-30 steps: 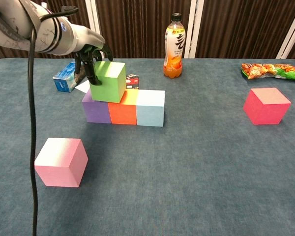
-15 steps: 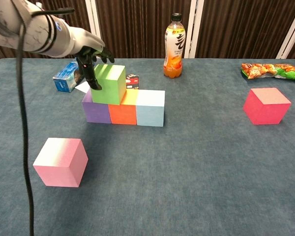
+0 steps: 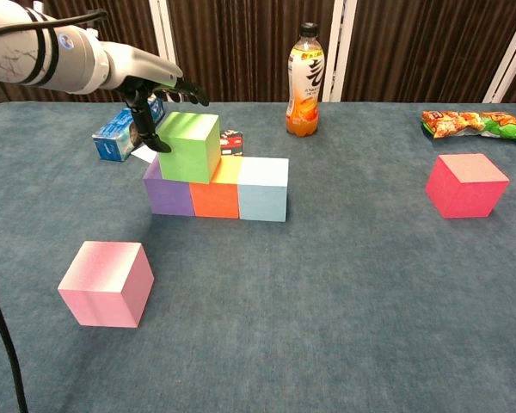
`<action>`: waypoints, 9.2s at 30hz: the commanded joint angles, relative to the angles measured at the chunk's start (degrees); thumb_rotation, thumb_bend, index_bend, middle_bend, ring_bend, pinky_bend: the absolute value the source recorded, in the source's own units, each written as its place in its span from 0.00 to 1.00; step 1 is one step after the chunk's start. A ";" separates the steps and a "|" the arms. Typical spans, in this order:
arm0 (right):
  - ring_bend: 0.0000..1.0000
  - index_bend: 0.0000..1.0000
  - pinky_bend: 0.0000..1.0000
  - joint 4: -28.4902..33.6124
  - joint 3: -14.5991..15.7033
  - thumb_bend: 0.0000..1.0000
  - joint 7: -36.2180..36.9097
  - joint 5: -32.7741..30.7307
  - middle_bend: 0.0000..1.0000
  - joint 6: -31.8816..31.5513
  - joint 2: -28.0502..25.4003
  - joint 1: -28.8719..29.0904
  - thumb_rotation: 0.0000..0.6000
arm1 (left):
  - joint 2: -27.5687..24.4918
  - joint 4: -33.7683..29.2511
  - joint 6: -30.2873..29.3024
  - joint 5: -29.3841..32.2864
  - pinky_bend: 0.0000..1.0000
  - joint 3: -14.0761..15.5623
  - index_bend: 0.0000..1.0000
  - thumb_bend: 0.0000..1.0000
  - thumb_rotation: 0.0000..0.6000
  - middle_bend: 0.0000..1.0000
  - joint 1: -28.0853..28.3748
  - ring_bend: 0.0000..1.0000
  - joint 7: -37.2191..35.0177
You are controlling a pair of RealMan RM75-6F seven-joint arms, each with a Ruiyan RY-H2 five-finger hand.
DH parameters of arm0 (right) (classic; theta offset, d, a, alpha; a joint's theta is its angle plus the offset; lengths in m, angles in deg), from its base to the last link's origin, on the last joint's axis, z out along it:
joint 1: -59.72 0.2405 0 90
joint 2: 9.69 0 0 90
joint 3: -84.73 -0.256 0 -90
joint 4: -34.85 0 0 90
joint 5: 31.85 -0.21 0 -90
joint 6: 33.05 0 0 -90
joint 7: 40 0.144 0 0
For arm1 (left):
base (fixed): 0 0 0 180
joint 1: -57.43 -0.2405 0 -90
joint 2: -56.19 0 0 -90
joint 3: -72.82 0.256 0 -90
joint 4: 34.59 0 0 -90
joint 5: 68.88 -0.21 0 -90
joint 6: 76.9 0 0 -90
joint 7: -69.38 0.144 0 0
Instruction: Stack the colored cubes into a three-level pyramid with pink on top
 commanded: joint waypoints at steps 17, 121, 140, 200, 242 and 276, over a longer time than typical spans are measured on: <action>0.04 0.16 0.12 0.24 -0.49 0.27 -1.08 -1.62 0.20 0.77 0.28 0.14 1.00 | 2.00 4.72 0.88 -1.96 0.06 3.26 0.30 0.31 1.00 0.02 2.46 0.00 -8.77; 0.04 0.15 0.11 -0.14 -0.54 0.27 -0.57 -1.46 0.20 1.82 0.06 0.08 1.00 | 3.98 3.17 -4.97 3.23 0.09 6.48 0.07 0.31 1.00 0.00 6.36 0.00 -9.04; 0.04 0.15 0.15 -3.77 -0.47 0.27 -3.12 -4.31 0.20 11.36 0.71 4.82 1.00 | -4.18 -7.68 -14.34 -10.98 0.08 4.07 0.00 0.31 1.00 0.00 -3.35 0.00 -18.37; 0.04 0.59 0.15 -0.09 -6.79 0.27 -42.02 -41.33 0.19 26.56 14.36 34.00 1.00 | -3.24 -4.76 -30.70 -51.01 0.08 9.36 0.07 0.31 1.00 0.00 -37.23 0.00 -28.92; 0.04 0.55 0.15 -14.74 -14.34 0.29 -79.18 -87.21 0.19 0.79 43.89 63.84 1.00 | -3.04 -1.46 -27.18 -61.04 0.07 7.16 0.07 0.30 1.00 0.00 -41.77 0.00 -36.74; 0.00 0.33 0.06 -12.06 -18.85 0.29 -80.61 -80.58 0.14 4.93 42.93 55.87 1.00 | -3.19 -1.11 -26.19 -62.11 0.07 6.19 0.07 0.30 1.00 0.00 -43.65 0.00 -38.44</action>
